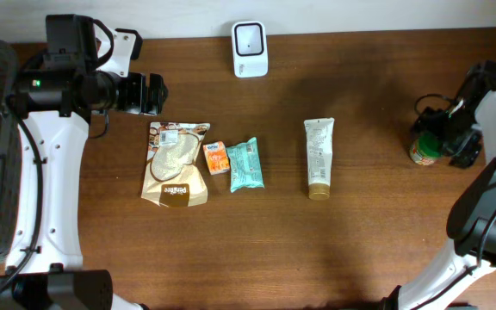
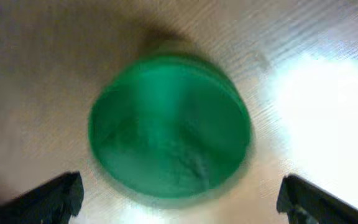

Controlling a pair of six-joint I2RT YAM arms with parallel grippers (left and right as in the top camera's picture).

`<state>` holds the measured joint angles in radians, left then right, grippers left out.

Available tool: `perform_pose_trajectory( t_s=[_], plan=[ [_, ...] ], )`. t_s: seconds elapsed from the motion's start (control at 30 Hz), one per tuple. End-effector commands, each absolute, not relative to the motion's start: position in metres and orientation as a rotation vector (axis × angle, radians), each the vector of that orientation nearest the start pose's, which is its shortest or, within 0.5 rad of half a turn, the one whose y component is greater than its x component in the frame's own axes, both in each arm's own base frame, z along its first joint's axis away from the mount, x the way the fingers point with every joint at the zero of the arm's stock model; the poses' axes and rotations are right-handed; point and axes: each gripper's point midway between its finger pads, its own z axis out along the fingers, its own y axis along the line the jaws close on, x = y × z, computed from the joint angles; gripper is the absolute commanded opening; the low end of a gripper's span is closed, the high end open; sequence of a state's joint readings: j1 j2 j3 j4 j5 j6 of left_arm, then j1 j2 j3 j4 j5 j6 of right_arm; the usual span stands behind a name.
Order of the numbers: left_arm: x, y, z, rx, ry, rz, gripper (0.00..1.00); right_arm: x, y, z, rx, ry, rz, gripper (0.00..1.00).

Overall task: Scan the item barcode
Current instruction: 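Lower the jar onto the table at the right edge, then move the right gripper over the white tube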

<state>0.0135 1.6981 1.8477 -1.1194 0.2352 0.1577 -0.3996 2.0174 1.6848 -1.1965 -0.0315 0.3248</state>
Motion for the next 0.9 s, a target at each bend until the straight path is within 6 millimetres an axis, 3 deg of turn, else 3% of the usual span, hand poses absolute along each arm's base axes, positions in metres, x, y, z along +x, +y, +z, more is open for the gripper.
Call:
perform_pose_trajectory(
  t_s=[0.0,0.1,0.13,0.27,0.6,0.87],
  plan=[
    [0.424,-0.034,0.272,0.291,2.499,-0.226,0.99,0.370,-0.153,0.125,1.073,2.886,0.020,0.98],
    [0.424,-0.034,0.272,0.291,2.499,-0.226,0.99,0.362,-0.134,0.153,0.912,2.979,0.118,0.98],
    [0.424,-0.034,0.272,0.291,2.499,-0.227,0.99,0.363,-0.118,0.163,0.762,3.016,0.217,0.98],
    [0.424,-0.034,0.272,0.291,2.498,-0.226,0.99,0.374,-0.072,0.174,0.366,3.029,0.448,0.98],
    [0.424,-0.034,0.272,0.291,2.499,-0.227,0.99,0.396,0.022,0.170,-0.086,3.021,0.462,0.98],
    [0.424,-0.034,0.272,0.291,2.499,-0.226,0.99,0.398,0.059,0.162,-0.210,3.026,0.500,0.99]
  ],
)
